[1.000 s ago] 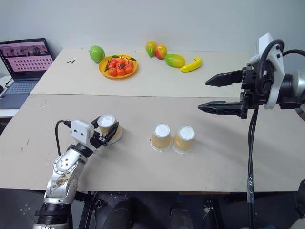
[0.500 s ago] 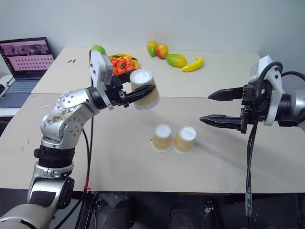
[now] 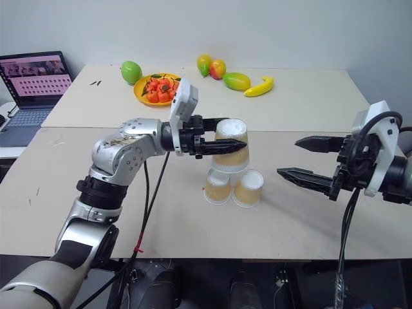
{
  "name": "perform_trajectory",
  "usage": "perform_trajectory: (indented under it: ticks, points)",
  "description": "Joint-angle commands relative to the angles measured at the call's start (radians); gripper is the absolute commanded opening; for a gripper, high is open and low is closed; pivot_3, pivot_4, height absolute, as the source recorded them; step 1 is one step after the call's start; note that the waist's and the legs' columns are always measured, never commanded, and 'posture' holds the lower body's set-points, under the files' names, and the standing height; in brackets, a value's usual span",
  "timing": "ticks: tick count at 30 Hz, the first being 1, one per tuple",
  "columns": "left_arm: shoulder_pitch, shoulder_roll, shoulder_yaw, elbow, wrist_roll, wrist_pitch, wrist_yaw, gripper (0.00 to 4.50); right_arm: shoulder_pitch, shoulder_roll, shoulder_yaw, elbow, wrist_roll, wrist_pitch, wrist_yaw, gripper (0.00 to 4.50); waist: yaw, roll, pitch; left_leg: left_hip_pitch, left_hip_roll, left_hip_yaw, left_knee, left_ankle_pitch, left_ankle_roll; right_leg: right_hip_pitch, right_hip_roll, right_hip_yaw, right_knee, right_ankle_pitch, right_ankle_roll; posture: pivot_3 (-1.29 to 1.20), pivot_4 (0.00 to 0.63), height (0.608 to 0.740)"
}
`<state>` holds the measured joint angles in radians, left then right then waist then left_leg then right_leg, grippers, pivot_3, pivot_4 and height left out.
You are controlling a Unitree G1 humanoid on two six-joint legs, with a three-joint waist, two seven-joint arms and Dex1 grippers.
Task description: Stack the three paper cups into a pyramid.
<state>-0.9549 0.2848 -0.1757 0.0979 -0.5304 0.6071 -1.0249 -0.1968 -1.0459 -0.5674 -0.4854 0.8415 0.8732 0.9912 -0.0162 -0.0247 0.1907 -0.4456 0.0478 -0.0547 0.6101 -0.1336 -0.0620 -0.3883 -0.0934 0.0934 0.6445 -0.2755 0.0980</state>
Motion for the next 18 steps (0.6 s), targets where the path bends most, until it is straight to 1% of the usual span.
perform_trajectory:
  ticks: [1,9,18]
  points:
    - [-0.017,-0.016,-0.009,-0.002,0.027,-0.062,-0.022,2.94,0.034,0.004,-0.084,-0.036,0.027,-0.011,-0.009,4.5,0.0,0.0,0.0,0.0,0.0,0.0,0.0,0.0,0.0,0.0,0.0,0.0,0.0,0.0,0.0,0.0,0.15,0.732]
    - [-0.001,-0.049,-0.029,0.092,0.105,-0.189,-0.049,2.94,0.094,0.012,-0.141,-0.07,0.045,-0.013,-0.032,4.5,-0.001,0.0,0.0,0.0,0.0,0.0,0.0,0.0,0.0,0.0,0.0,0.0,0.0,0.0,0.0,0.0,0.15,0.732]
    - [0.015,-0.053,-0.043,0.136,0.137,-0.223,-0.105,2.94,0.095,0.008,-0.125,-0.083,0.066,-0.015,-0.073,4.5,0.001,0.0,0.0,0.0,0.0,0.0,0.0,0.0,0.0,0.0,0.0,0.0,0.0,0.0,0.0,0.0,0.15,0.732]
